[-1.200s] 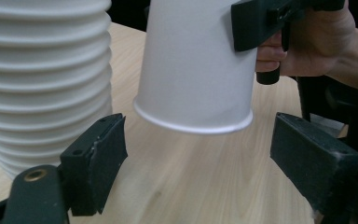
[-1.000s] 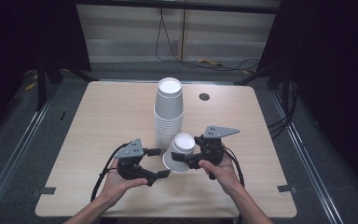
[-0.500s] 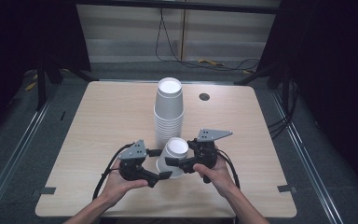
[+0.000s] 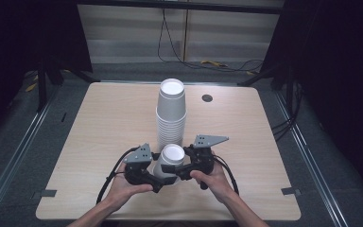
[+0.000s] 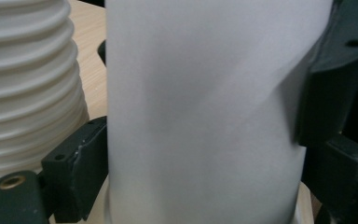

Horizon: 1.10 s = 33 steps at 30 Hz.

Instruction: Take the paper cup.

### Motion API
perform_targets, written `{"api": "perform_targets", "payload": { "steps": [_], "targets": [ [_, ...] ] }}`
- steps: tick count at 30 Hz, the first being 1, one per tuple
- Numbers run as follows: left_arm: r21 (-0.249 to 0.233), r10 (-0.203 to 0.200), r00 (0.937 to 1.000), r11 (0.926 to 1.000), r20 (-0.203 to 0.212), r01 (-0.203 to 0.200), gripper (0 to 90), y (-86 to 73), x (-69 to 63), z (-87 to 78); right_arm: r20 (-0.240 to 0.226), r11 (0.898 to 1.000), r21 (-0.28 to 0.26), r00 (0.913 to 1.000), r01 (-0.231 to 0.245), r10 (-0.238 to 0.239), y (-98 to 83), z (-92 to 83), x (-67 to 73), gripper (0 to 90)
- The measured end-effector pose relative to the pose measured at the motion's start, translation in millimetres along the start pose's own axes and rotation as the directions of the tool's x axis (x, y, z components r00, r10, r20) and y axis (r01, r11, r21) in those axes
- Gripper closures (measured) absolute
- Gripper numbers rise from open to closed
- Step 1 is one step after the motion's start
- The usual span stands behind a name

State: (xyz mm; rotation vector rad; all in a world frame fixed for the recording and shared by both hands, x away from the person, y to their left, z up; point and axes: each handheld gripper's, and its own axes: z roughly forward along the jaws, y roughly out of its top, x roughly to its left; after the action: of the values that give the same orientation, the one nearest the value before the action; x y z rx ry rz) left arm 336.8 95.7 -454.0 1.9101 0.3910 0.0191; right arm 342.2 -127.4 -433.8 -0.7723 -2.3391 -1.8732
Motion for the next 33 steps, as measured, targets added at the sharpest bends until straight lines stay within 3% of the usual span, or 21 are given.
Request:
{"api": "perform_targets", "payload": {
  "steps": [5, 11, 17, 21, 33],
  "targets": [
    [-0.003, 0.016, 0.9996, 0.9999, 0.022, -0.016, 9.4, -0.9, 0.1, -0.7, -0.011, 1.000, -0.025, 0.9999, -0.001, 0.000, 0.6, -0.7, 2.0, 21.4],
    [-0.012, 0.032, 0.9993, 0.9994, 0.019, -0.032, 12.4, -0.6, 1.0, -2.7, -0.016, 1.000, -0.022, 0.9998, -0.010, 0.009, 1.4, -2.3, 0.5, 21.2],
    [0.012, 0.040, 0.9991, 0.9991, 0.015, -0.040, 14.5, -0.4, -0.2, -2.8, -0.017, 1.000, 0.005, 0.9994, -0.030, 0.030, 2.7, -3.1, 0.7, 19.9],
    [0.035, 0.056, 0.9981, 0.9978, 0.025, -0.057, 15.3, -1.2, -1.3, -1.9, -0.015, 0.999, 0.004, 0.9992, -0.037, 0.037, 4.0, -4.3, 1.0, 13.6],
    [0.063, 0.050, 0.9985, 0.9967, 0.021, -0.051, 15.5, -1.0, 2.5, -6.9, 0.001, 0.999, -0.015, 0.9994, -0.034, 0.034, 8.5, -14.3, -0.4, 13.4]
  ]
}}
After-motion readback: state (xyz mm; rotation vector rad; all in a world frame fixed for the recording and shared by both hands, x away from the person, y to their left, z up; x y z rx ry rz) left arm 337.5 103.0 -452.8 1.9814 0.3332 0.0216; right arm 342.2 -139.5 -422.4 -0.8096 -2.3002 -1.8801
